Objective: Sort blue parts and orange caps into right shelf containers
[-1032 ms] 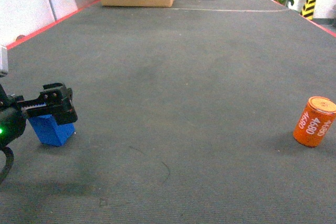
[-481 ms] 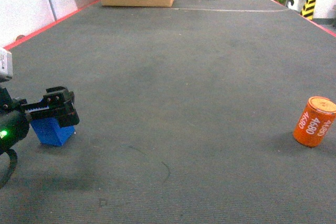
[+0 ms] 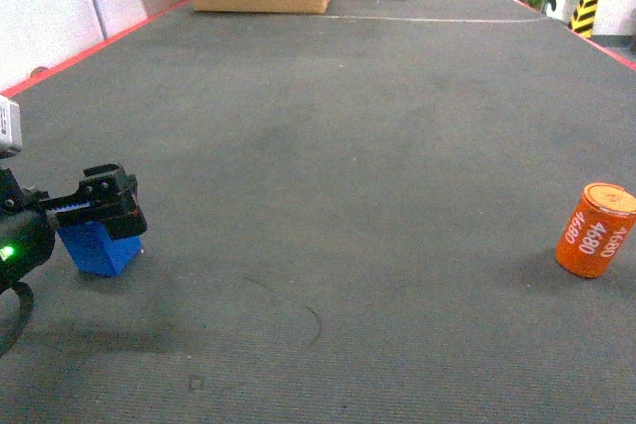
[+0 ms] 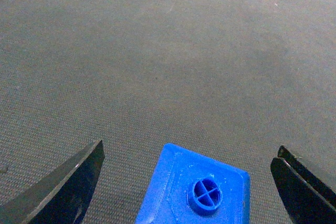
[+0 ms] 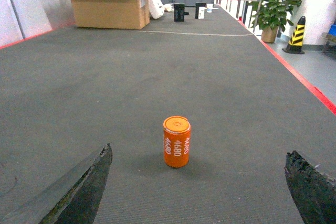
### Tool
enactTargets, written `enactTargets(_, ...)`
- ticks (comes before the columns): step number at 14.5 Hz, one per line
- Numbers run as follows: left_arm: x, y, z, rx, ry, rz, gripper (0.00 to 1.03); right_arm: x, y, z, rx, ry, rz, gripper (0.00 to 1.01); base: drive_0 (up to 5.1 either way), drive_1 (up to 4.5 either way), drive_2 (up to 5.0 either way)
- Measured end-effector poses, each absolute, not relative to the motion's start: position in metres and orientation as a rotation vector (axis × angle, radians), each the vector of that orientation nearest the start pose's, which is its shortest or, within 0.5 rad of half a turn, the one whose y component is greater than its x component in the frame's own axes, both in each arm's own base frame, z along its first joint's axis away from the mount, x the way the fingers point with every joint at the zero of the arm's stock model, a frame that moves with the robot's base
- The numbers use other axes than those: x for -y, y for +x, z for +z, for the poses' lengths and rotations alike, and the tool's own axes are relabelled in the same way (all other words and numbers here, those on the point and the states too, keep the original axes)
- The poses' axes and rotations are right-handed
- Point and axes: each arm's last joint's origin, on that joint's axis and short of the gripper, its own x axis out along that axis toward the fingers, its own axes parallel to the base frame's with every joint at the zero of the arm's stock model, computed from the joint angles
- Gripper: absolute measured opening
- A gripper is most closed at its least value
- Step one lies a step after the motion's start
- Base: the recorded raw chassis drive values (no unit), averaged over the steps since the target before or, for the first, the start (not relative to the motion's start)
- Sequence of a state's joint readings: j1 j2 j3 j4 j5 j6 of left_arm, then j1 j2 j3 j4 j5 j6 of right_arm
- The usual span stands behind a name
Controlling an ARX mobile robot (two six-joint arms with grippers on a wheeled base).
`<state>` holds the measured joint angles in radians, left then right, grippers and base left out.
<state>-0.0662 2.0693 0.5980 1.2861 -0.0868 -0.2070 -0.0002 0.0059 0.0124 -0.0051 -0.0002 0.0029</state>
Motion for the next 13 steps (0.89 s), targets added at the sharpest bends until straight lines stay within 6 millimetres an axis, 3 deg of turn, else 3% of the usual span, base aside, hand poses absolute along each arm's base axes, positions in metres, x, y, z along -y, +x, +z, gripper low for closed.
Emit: enactTargets(13,0.013,0.336,0.07,-0.19,-0.194,0.074,0.98,0.0,0.097,0.167,0.001,0.003,0.0,0.98,0.0,0.0,0.0)
